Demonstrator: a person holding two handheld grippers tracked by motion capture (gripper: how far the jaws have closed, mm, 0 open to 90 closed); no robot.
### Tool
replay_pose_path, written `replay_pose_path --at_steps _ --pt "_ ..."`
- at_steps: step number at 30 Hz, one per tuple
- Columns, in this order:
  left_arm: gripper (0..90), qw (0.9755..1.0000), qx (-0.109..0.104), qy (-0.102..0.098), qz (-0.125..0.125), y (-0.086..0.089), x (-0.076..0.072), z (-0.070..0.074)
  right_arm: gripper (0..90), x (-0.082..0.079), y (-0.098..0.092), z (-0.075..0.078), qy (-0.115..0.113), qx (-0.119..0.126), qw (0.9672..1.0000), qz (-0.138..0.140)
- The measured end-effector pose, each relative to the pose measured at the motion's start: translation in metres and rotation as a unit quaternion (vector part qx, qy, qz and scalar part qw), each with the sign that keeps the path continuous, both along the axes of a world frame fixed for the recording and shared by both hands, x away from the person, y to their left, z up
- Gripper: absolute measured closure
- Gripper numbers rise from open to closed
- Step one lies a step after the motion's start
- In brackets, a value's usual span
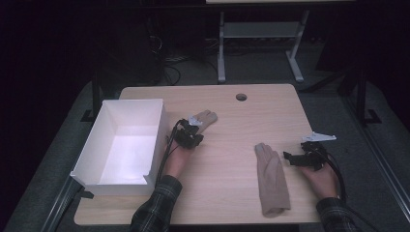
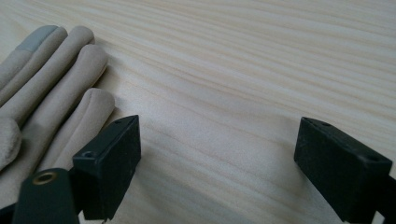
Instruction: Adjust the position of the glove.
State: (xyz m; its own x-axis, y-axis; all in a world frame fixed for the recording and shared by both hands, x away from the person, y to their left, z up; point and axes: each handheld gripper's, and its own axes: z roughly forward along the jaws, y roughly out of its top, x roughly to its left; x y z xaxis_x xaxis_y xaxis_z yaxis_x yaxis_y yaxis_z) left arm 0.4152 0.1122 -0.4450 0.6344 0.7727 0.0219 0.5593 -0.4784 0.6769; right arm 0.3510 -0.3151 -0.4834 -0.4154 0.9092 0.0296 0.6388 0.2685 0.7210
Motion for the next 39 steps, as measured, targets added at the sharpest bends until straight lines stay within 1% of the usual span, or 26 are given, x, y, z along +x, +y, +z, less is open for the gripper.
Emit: replay_pose_path --at_steps 1,4,6,7,9,10,11,12,13,14,16,17,19,20,23,24,25,28,32,33,34,35,37,38,39 --pt "89.5 0.9999 -0.01 -0.003 0.006 0.002 0.005 0.002 14.4 0.0 0.0 0.0 0.0 0.002 1.0 -0.001" --pt "89.5 0.9999 -0.009 -0.004 0.008 0.0 0.01 0.003 14.4 0.0 0.0 0.0 0.0 0.001 1.0 -0.001" --pt "89.5 0.9998 0.0 -0.008 0.016 -0.002 0.017 0.002 14.4 0.0 0.0 0.0 0.0 0.002 1.0 -0.001" --pt "89.5 0.9998 -0.002 -0.008 0.02 -0.001 0.019 0.002 14.4 0.0 0.0 0.0 0.0 0.001 1.0 0.0" --pt "89.5 0.9997 0.0 -0.006 0.022 0.0 0.022 0.002 14.4 0.0 0.0 0.0 0.0 0.001 1.0 0.0" --pt "89.5 0.9996 -0.003 -0.007 0.027 0.0 0.023 0.002 14.4 0.0 0.0 0.0 0.0 0.001 1.0 0.0" --pt "89.6 0.9995 -0.001 -0.004 0.032 0.0 0.027 -0.001 14.3 0.0 0.0 0.0 0.0 0.001 1.0 0.0" --pt "89.5 0.9995 -0.001 -0.004 0.032 0.0 0.027 -0.001 14.3 0.0 0.0 0.0 0.0 0.001 1.0 0.0" --pt "89.5 0.9992 0.006 -0.006 0.039 0.001 0.03 -0.003 14.3 0.0 0.0 0.0 0.0 0.001 1.0 0.0" --pt "89.5 0.9991 0.006 -0.005 0.042 0.001 0.032 -0.004 14.4 0.0 0.0 0.0 0.0 0.001 1.0 0.0" --pt "89.6 0.999 0.008 -0.003 0.043 0.002 0.033 -0.005 14.4 0.0 0.0 0.0 0.0 0.001 1.0 0.0" --pt "89.6 0.9988 0.014 0.003 0.048 0.002 0.036 -0.008 14.3 0.0 0.0 0.0 0.0 0.001 1.0 0.0" --pt "89.6 0.9986 0.014 0.012 0.049 0.003 0.038 -0.012 14.4 0.0 0.0 0.0 0.0 0.001 1.0 0.001" --pt "89.6 0.9986 0.015 0.017 0.049 0.002 0.038 -0.014 14.3 0.0 0.0 0.0 0.0 0.001 1.0 0.001" --pt "89.7 0.9988 0.022 0.009 0.043 0.0 0.037 -0.016 14.3 0.0 0.0 0.0 0.0 0.002 1.0 0.001" --pt "89.7 0.9988 0.02 0.011 0.043 0.0 0.036 -0.016 14.3 0.0 0.0 0.0 0.0 0.002 1.0 0.002" --pt "89.7 0.9991 0.016 0.015 0.037 0.0 0.036 -0.016 14.3 0.0 0.001 0.0 0.0 0.002 1.0 0.002" --pt "89.7 0.9993 0.014 0.017 0.03 -0.001 0.034 -0.016 14.3 0.0 0.001 0.0 0.0 0.002 1.0 0.002" --pt "89.7 0.9997 0.002 0.022 0.009 -0.005 0.027 -0.017 14.3 0.0 0.001 0.0 0.0 0.002 1.0 0.002" --pt "89.7 0.9997 0.002 0.022 0.009 -0.005 0.027 -0.017 14.3 0.0 0.001 0.0 0.0 0.002 1.0 0.002" --pt "89.7 0.9997 -0.004 0.023 0.0 -0.006 0.024 -0.017 14.3 0.0 0.001 0.0 0.0 0.002 1.0 0.002" --pt "89.7 0.9997 -0.004 0.023 0.0 -0.006 0.024 -0.017 14.3 0.0 0.001 0.0 0.0 0.002 1.0 0.002" --pt "89.7 0.9996 -0.016 0.022 -0.003 -0.006 0.018 -0.019 14.3 0.0 0.001 0.0 0.0 0.002 1.0 0.002" --pt "89.7 0.9996 -0.016 0.022 -0.003 -0.006 0.018 -0.019 14.3 0.0 0.001 0.0 0.0 0.002 1.0 0.002" --pt "89.8 0.9994 -0.025 0.023 -0.007 -0.006 0.015 -0.02 14.3 0.0 0.001 0.0 0.0 0.002 1.0 0.003"
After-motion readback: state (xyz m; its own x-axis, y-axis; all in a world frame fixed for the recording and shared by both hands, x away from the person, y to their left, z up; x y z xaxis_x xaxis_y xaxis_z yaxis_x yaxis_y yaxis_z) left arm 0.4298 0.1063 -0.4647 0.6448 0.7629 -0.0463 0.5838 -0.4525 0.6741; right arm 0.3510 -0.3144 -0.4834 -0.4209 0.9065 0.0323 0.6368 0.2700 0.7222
